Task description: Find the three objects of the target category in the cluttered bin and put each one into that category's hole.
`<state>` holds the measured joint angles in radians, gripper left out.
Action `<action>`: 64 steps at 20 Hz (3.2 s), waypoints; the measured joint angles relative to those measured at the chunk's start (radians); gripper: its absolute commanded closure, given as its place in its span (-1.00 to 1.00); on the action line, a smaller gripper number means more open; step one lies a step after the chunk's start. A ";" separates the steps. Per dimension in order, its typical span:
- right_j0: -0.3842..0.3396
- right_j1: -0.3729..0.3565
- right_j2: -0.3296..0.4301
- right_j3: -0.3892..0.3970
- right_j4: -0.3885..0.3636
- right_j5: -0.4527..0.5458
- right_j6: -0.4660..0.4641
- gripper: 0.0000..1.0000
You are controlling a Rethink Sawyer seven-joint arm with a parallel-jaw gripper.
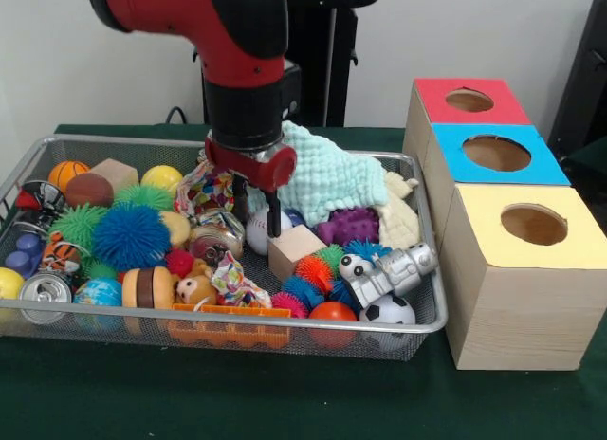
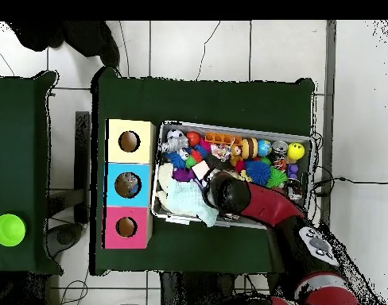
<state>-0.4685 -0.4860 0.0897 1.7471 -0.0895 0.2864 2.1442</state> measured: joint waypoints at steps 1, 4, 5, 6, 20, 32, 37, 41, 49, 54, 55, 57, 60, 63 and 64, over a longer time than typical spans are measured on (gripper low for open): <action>-0.004 0.004 0.008 -0.010 -0.012 -0.002 0.000 -1.00; -0.012 0.010 0.022 -0.032 -0.030 -0.004 0.000 -1.00; -0.014 0.013 0.028 -0.042 -0.038 -0.005 0.000 -1.00; -0.015 0.014 0.031 -0.047 -0.042 -0.005 0.000 -1.00; -0.038 0.037 0.077 -0.118 -0.108 -0.012 0.000 -1.00; -0.146 0.107 0.164 -0.175 -0.191 -0.053 0.000 -1.00; -0.218 0.139 0.204 -0.181 -0.249 -0.050 0.000 -1.00; -0.253 0.145 0.243 -0.181 -0.282 -0.032 0.000 -1.00; -0.295 0.147 0.295 -0.182 -0.338 0.009 0.000 -1.00; -0.309 0.147 0.316 -0.182 -0.363 0.027 0.000 1.00; -0.311 0.147 0.317 -0.182 -0.365 0.029 0.000 1.00; -0.314 0.147 0.319 -0.182 -0.369 0.034 0.000 1.00; -0.320 0.147 0.320 -0.185 -0.375 0.059 0.000 1.00; -0.319 0.147 0.321 -0.189 -0.376 0.070 0.000 1.00; -0.319 0.147 0.323 -0.193 -0.376 0.081 0.000 1.00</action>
<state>-0.7880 -0.3390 0.4130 1.5540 -0.4652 0.3675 2.1440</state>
